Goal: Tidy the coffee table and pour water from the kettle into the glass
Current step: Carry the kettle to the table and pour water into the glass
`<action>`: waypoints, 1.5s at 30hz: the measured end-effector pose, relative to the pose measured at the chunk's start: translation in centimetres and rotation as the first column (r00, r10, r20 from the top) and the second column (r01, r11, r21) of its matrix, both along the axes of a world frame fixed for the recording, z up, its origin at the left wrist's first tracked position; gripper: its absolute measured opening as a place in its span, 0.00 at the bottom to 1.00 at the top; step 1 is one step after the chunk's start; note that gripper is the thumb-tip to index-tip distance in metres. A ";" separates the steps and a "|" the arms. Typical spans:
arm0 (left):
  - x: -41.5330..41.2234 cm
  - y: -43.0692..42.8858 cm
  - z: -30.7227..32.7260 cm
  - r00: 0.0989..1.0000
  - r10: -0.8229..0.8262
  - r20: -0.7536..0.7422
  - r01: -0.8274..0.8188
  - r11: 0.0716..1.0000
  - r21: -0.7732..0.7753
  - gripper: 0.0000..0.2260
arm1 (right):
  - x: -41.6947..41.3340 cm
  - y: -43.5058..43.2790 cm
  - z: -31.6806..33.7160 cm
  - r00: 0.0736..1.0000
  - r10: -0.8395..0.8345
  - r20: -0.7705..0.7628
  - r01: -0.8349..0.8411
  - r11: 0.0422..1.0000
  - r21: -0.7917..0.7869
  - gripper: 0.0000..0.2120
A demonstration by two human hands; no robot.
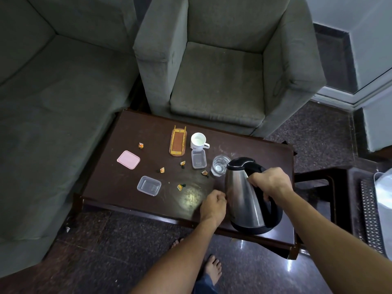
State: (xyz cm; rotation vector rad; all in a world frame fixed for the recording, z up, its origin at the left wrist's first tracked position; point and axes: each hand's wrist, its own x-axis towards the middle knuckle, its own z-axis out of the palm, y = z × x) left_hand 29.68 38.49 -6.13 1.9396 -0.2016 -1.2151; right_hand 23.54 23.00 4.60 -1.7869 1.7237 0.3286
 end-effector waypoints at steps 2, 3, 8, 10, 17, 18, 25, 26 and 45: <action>0.0 0.0 -0.1 1.000 0.001 0.001 -0.001 1.000 -0.003 0.09 | 0.1 0.0 0.0 1.000 0.000 -0.002 0.000 1.000 -0.002 0.14; -0.1 0.0 -0.1 1.000 0.003 -0.002 -0.003 1.000 -0.005 0.09 | 0.1 0.0 0.0 1.000 0.001 -0.003 -0.001 1.000 -0.002 0.14; 0.0 -0.1 -0.2 1.000 0.003 -0.010 -0.004 1.000 -0.004 0.09 | 0.0 -0.1 0.1 1.000 0.002 -0.001 -0.002 1.000 -0.009 0.13; 0.0 -0.1 -0.3 1.000 0.000 -0.013 0.000 1.000 -0.004 0.09 | 0.0 -0.1 0.0 1.000 0.007 0.004 -0.007 1.000 -0.012 0.13; 0.5 -0.4 0.1 1.000 -0.022 -0.012 0.022 1.000 -0.002 0.09 | -1.0 -0.2 0.1 0.998 -0.035 0.056 0.035 0.999 -0.005 0.14; 0.6 -0.5 0.3 1.000 -0.025 -0.011 0.025 1.000 -0.008 0.09 | -1.4 -0.2 0.2 0.996 -0.045 0.073 0.046 0.999 -0.004 0.14; 1.2 -1.4 1.8 0.999 -0.042 0.029 0.043 0.998 -0.038 0.10 | -4.7 0.6 1.0 0.962 -0.128 0.240 0.134 0.991 -0.008 0.12; 1.3 -1.6 2.2 0.998 -0.044 0.038 0.045 0.998 -0.040 0.10 | -5.2 0.7 1.2 0.954 -0.134 0.269 0.142 0.990 -0.012 0.12; 0.6 -8.5 17.4 0.992 -0.035 0.124 0.086 0.898 -0.431 0.18 | -12.3 2.4 12.0 0.734 -0.127 0.667 0.270 0.956 -0.116 0.06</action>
